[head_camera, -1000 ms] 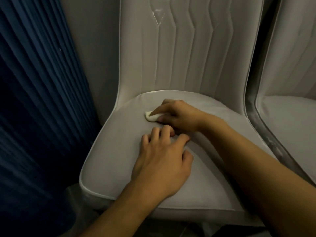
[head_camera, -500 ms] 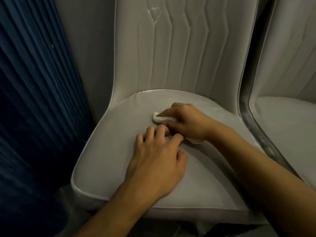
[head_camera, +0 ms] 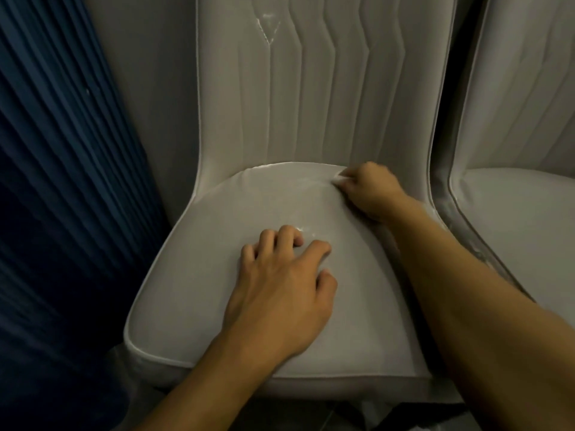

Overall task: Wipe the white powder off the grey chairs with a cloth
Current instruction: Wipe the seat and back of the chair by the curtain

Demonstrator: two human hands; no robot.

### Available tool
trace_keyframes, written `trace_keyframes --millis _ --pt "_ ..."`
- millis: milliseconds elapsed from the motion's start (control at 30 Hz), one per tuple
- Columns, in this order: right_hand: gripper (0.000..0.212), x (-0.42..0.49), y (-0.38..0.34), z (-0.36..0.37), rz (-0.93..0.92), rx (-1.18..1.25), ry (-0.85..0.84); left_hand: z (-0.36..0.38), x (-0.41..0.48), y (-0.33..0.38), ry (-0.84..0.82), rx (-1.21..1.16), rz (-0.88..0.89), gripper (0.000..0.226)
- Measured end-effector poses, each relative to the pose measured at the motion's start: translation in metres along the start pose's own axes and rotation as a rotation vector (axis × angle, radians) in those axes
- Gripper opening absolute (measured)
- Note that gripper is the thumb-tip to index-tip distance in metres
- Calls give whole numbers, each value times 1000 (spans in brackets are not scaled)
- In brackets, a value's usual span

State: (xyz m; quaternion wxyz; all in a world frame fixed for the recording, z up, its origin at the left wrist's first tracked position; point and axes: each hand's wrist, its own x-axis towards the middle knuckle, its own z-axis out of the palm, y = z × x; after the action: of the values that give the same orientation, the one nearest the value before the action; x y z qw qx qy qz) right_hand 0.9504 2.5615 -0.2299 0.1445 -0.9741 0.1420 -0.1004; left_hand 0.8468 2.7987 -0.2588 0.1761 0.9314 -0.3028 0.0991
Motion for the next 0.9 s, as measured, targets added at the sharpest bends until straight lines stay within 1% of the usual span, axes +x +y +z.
trace_keyframes --millis 133,167,200,233,267,300,367,400,433,467,500,633,700,733,767,800,900 --pt "34 -32 -53 9 -398 48 -98 -1 0 2 -1 17 3 41" --pt "33 -38 -59 6 -457 62 -154 -1 -1 2 0 20 4 42" --pt "33 -40 -61 1 -472 95 -209 -1 -2 2 -1 18 3 43" --pt "33 -37 -58 -4 -445 130 -227 0 -3 1 0 14 2 43" --pt "33 -29 -49 -7 -382 145 -187 0 -4 1 8 10 4 44" --pt "32 -17 -35 -10 -273 136 -97 1 -5 0 17 6 6 44" --pt "34 1 -8 -11 14 57 76 1 -7 1 26 -10 1 45" --pt "36 6 1 -9 128 28 85 1 -7 1 27 -12 -1 45" --pt "38 8 3 -5 175 4 58 2 -7 1 29 -8 1 45" --pt "38 9 -2 -1 151 -9 15 2 -6 2 30 -3 4 46" --pt "36 9 -12 4 90 -9 -19 2 -4 2 28 1 5 45" --pt "34 -1 -72 29 -299 34 -88 0 -1 -1 9 11 16 40" --pt "33 -6 -86 31 -404 65 -132 -2 -1 -1 -3 15 21 40" --pt "33 -6 -84 27 -427 74 -146 -3 -1 -1 -12 14 23 41" --pt "33 -3 -77 22 -416 58 -144 -3 -1 -2 -19 12 23 42" --pt "32 3 -66 16 -362 12 -128 -4 -2 -3 -20 9 22 44" --pt "32 14 -15 -3 -23 -133 -30 -3 -4 -3 -12 -19 20 45"
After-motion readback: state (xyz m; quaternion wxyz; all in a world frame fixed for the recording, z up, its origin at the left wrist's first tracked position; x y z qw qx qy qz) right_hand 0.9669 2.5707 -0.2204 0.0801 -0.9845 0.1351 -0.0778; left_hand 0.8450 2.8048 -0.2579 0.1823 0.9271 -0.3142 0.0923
